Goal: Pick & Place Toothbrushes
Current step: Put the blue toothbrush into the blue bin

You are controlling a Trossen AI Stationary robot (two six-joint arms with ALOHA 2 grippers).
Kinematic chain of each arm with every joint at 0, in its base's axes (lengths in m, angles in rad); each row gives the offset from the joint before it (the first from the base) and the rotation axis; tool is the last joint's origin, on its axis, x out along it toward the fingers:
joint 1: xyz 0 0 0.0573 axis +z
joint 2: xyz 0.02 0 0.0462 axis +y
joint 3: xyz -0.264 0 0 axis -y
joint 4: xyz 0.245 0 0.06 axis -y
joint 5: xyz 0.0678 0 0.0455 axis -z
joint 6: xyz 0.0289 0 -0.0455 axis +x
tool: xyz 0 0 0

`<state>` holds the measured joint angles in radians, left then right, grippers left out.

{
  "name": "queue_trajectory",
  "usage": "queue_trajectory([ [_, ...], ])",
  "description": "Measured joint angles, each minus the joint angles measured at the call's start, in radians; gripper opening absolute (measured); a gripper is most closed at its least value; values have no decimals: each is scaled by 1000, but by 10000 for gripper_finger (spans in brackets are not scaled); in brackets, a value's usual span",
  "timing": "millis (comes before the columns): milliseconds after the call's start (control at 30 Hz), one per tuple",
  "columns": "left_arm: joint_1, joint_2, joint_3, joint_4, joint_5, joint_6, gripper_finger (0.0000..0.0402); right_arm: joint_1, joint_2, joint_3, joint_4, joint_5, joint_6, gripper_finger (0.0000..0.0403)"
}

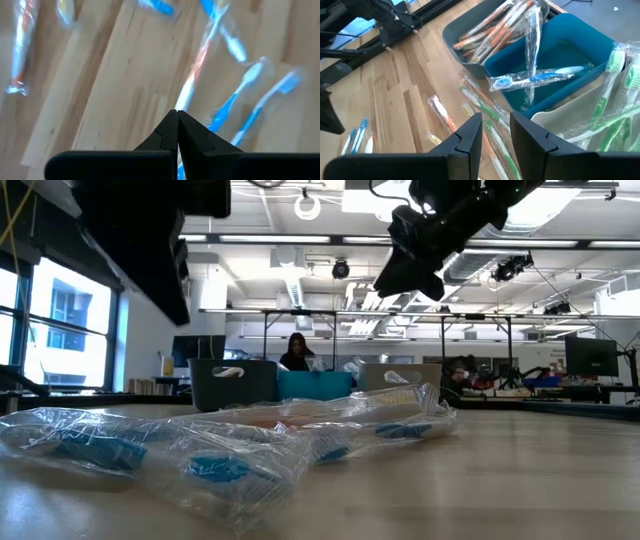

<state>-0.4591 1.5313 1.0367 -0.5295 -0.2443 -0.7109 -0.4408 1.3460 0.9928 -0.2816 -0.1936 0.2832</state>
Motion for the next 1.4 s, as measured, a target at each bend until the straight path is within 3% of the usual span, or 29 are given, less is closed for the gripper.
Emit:
queue_trajectory([
  [300,0,118,0,4,80,32,0,0,0,-1,-6,2,-1,93],
  [700,9,137,-1,40,77,37,0,0,0,-1,-10,3,-9,93],
  [1067,-45,137,-1,178,79,395,0,0,0,-1,-12,9,-24,93],
  [1400,-51,137,-1,172,101,418,14,0,0,-1,-11,10,-23,93],
])
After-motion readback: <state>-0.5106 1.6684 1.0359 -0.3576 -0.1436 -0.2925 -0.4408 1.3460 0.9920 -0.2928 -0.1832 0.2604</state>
